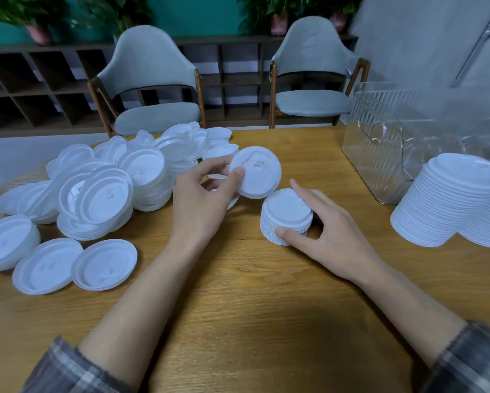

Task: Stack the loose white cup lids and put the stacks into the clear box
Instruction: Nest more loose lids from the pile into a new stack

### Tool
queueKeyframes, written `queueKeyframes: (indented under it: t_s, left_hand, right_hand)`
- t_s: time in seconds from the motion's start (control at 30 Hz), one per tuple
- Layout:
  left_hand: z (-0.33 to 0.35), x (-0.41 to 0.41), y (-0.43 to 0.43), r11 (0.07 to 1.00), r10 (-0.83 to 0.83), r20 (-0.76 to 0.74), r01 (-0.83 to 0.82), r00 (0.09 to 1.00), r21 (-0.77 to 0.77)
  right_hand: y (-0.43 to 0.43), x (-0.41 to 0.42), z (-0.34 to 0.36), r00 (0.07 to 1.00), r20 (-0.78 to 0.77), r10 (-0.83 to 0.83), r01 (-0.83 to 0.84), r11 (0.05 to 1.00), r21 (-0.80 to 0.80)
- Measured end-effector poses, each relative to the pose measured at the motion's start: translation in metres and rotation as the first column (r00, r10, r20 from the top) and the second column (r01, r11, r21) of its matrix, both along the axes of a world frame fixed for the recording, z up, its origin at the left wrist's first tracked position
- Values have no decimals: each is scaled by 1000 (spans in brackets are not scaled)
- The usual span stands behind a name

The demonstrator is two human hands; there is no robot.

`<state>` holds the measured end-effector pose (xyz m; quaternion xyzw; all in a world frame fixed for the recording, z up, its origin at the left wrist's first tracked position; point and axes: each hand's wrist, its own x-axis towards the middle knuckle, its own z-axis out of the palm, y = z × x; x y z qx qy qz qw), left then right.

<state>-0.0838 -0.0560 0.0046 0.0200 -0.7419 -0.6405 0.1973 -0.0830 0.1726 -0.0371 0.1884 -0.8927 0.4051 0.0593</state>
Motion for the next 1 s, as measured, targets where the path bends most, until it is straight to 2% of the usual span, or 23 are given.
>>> queueKeyframes:
  t_s: [0.07,0.17,0.27,0.43,0.6,1.0]
  left_hand:
    - [1,1,5,989,-107,82,98,991,107]
    - [-7,1,12,980,-195,124,189,973,57]
    - [-17,0,18,986,-149,72,154,986,-60]
    - [-23,3,25,983,-126,8,126,992,-137]
    - [-23,3,26,985,-90,-4,88,996,-151]
    - [-24,4,25,970,-117,7,116,993,-213]
  right_hand:
    - [0,-1,0,1000,-9,1,-1,1000,-12]
    - [-1,0,1,1000,-16,13,-13,999,-40]
    - [-1,2,3,999,5,34,-34,998,-54]
    - [-1,3,3,998,12,68,-68,997,-38]
    - [-2,3,4,997,8,76,-76,997,-29]
    - [-2,2,1,998,4,59,-59,998,-12]
